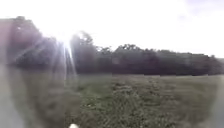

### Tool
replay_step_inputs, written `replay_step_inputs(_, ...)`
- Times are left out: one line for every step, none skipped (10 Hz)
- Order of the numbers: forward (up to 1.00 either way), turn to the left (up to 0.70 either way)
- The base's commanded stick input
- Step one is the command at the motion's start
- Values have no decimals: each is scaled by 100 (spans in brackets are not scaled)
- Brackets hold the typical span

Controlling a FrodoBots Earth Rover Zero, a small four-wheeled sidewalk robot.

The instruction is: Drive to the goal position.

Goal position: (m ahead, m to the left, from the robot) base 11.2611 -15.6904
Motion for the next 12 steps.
replay_step_inputs(85, 0)
replay_step_inputs(85, 0)
replay_step_inputs(85, 0)
replay_step_inputs(85, 0)
replay_step_inputs(85, 0)
replay_step_inputs(85, 0)
replay_step_inputs(85, 0)
replay_step_inputs(85, 0)
replay_step_inputs(85, 0)
replay_step_inputs(85, 0)
replay_step_inputs(85, 0)
replay_step_inputs(85, 0)
